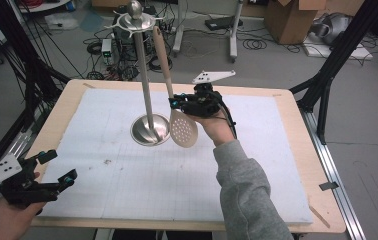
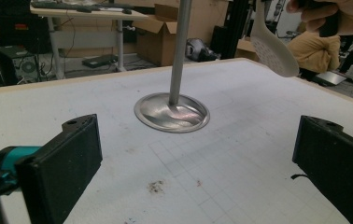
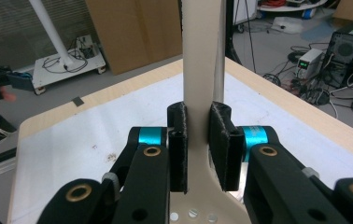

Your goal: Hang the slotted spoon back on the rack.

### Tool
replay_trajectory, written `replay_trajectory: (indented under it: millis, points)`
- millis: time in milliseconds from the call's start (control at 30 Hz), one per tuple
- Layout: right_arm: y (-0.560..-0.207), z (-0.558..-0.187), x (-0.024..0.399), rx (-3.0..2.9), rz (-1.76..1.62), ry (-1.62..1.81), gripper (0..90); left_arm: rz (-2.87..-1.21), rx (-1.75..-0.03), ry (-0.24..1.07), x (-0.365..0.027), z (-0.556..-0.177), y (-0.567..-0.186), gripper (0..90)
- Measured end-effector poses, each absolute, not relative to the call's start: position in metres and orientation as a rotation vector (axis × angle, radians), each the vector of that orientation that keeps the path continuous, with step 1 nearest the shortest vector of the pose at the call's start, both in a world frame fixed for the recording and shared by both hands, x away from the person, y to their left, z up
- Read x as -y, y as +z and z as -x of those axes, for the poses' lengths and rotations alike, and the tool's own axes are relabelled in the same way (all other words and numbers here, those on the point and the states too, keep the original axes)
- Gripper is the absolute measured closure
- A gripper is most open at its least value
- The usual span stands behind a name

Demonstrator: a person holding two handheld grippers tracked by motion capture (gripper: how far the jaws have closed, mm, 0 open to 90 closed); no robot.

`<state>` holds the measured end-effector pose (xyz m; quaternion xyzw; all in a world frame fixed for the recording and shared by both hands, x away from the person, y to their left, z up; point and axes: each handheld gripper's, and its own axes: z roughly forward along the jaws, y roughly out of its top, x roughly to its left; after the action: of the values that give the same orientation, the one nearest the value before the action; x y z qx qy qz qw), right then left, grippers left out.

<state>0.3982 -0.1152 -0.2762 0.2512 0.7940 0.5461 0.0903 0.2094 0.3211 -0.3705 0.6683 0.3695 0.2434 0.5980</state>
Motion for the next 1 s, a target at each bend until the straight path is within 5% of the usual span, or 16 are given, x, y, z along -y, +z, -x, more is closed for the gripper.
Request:
replay_trajectory:
  millis: [1000]
  points:
    - [-0.284,-0.407,0.091,-2.31,-0.755,1.586,78.0,-1.548,-0.863,0.567,-0.323,-0.207,-0.37,1.8]
